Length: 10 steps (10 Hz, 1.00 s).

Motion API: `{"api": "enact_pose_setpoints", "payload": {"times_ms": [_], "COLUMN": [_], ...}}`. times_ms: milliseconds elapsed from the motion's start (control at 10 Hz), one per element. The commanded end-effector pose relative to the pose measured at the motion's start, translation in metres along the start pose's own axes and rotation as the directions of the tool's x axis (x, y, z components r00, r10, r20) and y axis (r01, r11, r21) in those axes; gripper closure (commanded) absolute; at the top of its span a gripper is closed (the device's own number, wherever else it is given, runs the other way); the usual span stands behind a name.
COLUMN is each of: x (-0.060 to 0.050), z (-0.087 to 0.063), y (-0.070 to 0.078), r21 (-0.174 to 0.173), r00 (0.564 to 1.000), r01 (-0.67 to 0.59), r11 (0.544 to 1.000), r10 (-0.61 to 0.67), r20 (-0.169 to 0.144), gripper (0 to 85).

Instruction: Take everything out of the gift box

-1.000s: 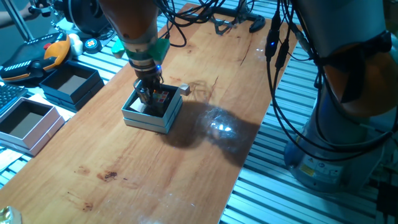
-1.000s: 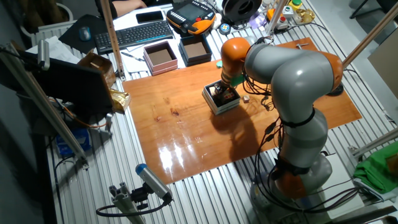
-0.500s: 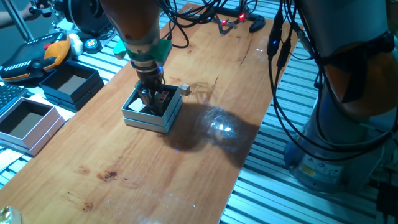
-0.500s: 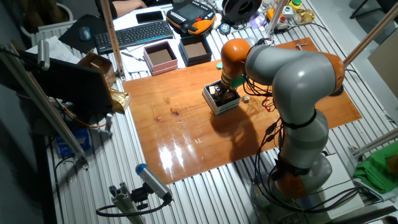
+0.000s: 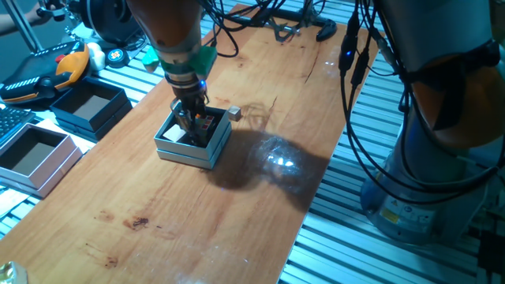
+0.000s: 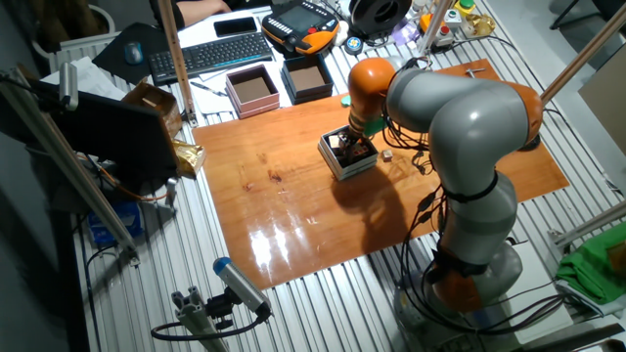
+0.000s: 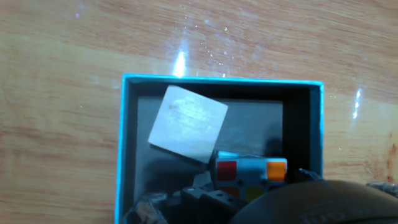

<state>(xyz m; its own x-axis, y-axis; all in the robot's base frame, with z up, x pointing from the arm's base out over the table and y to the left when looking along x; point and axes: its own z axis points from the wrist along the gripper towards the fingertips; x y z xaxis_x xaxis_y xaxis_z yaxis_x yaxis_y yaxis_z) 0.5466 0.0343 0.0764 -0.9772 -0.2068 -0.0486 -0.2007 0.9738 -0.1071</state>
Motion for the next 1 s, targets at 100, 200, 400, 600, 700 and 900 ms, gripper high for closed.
{"api": "enact_pose_setpoints", "payload": {"times_ms": [100, 200, 400, 600, 700, 900], "x": [0.002, 0.0038, 0.0056, 0.0076, 0.008, 0.0095], "z": [0.0018, 0.0021, 0.0017, 0.0051, 0.0064, 0.0101], "y": [-0.0005, -0.0011, -0.0022, -0.002, -0.0016, 0.0018], "r21": [0.001, 0.001, 0.001, -0.001, -0.001, -0.001], "r00": [1.0, 1.0, 1.0, 1.0, 1.0, 1.0], "r01": [0.005, 0.006, 0.006, 0.006, 0.006, 0.003], "r11": [1.0, 1.0, 1.0, 1.0, 1.0, 1.0], "r10": [-0.005, -0.006, -0.006, -0.006, -0.006, -0.003], "r20": [0.001, 0.001, 0.0, 0.005, 0.007, 0.014], "gripper": [18.3, 18.3, 18.3, 18.3, 18.3, 18.7]}}
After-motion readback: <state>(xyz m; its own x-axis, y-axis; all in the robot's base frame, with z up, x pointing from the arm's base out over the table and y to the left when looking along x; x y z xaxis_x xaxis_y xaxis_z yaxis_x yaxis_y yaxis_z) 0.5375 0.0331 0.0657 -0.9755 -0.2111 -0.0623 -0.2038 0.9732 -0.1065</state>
